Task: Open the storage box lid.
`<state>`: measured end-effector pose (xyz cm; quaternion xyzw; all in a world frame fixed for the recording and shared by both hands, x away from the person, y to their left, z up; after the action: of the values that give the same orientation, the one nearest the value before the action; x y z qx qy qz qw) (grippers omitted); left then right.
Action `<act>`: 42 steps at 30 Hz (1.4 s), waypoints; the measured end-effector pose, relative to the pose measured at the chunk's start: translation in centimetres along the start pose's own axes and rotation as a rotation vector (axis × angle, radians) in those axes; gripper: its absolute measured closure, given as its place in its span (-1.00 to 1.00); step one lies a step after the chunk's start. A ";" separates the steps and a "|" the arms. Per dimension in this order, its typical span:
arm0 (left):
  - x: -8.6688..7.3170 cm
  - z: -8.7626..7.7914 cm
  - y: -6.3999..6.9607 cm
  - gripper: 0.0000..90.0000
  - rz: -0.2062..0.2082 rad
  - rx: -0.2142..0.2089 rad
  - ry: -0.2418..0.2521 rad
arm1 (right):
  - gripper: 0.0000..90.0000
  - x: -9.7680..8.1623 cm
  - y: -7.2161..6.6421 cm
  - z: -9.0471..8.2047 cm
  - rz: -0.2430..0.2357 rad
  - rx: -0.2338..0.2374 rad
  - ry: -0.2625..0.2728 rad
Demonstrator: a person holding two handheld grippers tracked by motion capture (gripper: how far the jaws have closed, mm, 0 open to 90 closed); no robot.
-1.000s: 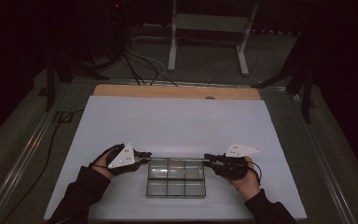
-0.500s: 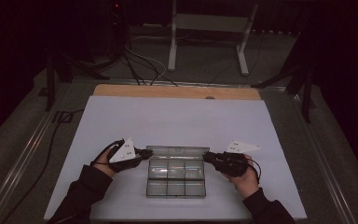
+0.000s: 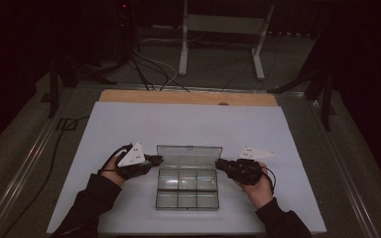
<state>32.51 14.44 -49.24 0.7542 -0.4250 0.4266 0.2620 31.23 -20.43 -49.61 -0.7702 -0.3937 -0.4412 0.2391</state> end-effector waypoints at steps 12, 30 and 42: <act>0.2 0.4 -0.6 0.86 -0.070 0.001 -0.014 | 0.81 0.2 0.3 0.4 0.025 -0.021 -0.010; 0.2 1.1 -1.5 0.77 -0.189 -0.026 -0.026 | 0.81 0.2 0.5 1.3 0.065 -0.053 -0.014; 0.1 1.6 -1.9 0.69 -0.256 -0.031 -0.037 | 0.76 0.0 0.7 1.8 0.082 -0.060 -0.012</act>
<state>34.82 14.16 -49.99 0.8059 -0.3366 0.3691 0.3178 32.69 -19.54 -50.51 -0.7952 -0.3499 -0.4380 0.2311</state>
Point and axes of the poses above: each handheld gripper's, and its own axes: z roughly forward along the jaws, x roughly out of its top, y roughly to its right, the point moved 2 cm from there along z, roughly forward along the jaws, and after that the axes turned 12 degrees about -z, right-handed, at the moved point
